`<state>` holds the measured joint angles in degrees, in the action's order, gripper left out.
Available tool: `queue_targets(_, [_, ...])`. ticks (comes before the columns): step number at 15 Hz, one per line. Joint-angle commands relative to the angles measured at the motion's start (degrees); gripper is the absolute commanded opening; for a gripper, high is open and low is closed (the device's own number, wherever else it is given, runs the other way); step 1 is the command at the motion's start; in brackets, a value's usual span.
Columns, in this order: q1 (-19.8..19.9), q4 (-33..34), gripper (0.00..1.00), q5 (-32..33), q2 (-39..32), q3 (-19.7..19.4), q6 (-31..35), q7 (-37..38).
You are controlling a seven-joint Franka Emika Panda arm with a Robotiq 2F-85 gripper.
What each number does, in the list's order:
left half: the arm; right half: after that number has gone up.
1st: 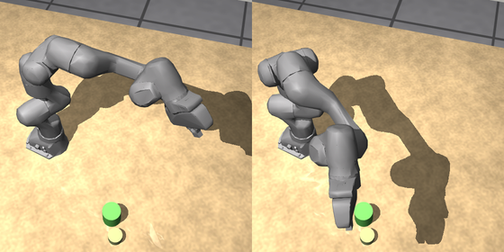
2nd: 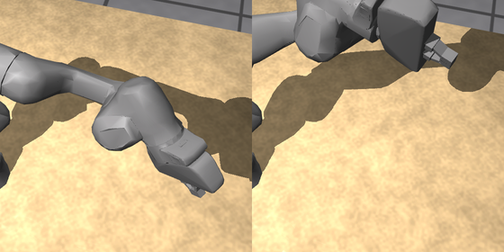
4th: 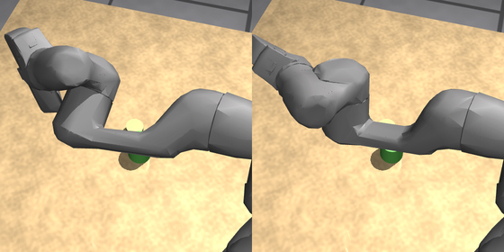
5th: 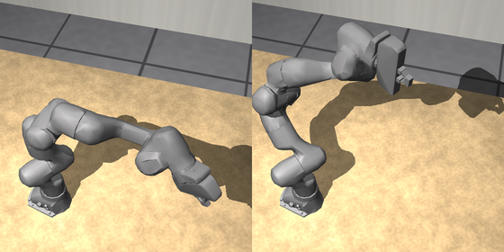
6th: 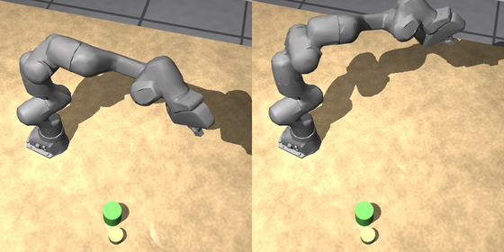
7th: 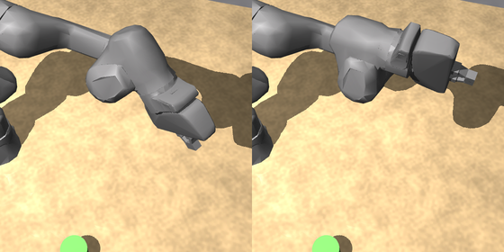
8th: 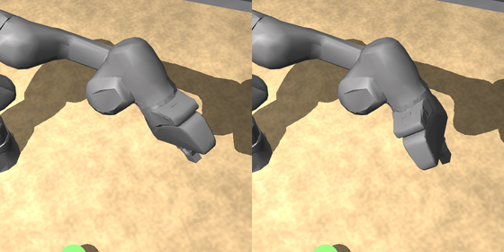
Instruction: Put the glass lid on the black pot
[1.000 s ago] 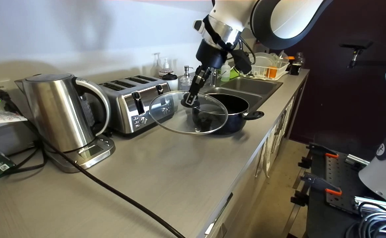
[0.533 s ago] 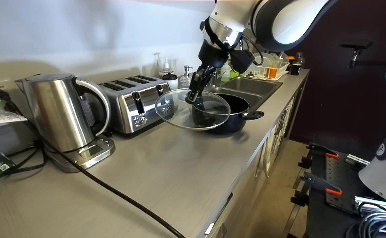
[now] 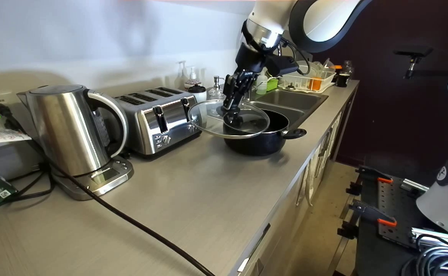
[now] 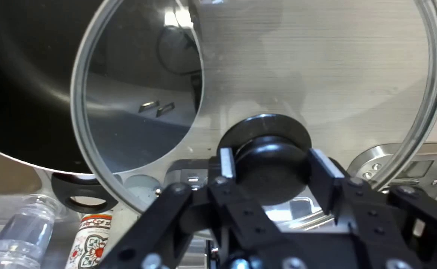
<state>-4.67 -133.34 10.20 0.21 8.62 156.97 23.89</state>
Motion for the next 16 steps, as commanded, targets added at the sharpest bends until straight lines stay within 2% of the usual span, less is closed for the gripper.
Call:
queue_targets(1, [0.07, 0.26, 0.25, -3.54, 1.97, -1.81, -0.33, -0.75])
queue_targets(16, [3.42, 0.63, 0.25, -6.57, 1.46, -6.80, -1.53, -0.58])
